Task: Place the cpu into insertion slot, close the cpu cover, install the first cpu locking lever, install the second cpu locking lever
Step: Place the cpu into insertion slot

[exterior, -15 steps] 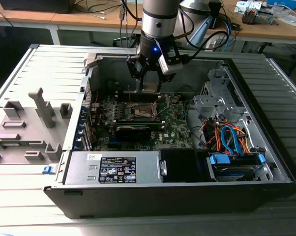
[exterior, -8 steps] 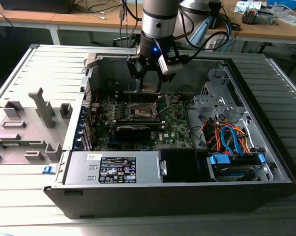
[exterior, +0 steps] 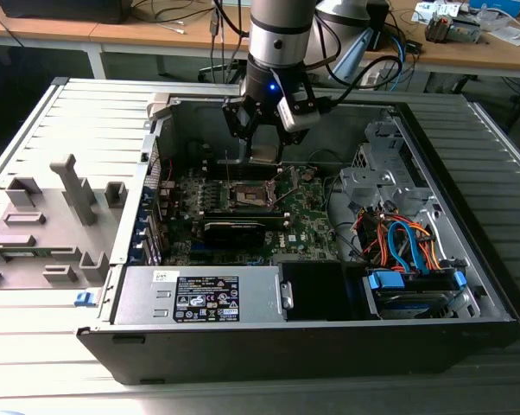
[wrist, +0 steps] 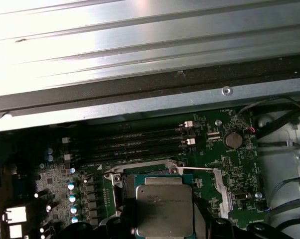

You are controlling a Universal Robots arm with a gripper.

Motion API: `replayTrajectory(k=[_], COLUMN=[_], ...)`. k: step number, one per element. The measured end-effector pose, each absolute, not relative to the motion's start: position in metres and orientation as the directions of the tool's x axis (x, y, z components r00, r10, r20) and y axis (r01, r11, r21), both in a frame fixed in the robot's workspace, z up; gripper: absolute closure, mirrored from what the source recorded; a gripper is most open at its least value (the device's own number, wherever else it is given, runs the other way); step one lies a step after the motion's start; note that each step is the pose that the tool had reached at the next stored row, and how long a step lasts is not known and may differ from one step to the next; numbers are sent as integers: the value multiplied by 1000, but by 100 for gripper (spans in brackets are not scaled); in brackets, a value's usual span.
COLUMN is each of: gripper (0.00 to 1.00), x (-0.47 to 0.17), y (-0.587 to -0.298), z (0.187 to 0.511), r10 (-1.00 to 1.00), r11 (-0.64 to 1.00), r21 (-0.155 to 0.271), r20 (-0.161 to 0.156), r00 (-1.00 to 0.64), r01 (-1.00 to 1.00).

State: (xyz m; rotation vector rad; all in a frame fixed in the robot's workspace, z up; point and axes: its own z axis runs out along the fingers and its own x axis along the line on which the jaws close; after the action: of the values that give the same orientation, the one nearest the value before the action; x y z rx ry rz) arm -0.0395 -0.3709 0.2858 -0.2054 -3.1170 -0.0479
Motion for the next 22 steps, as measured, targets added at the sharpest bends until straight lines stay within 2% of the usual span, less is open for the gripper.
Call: replayTrajectory(k=[22], gripper=[45], x=[-39], y=[-371], z=[285], r10=[159], r11=[987], r21=[29], r20=[19], r00=[-987], r01=[160])
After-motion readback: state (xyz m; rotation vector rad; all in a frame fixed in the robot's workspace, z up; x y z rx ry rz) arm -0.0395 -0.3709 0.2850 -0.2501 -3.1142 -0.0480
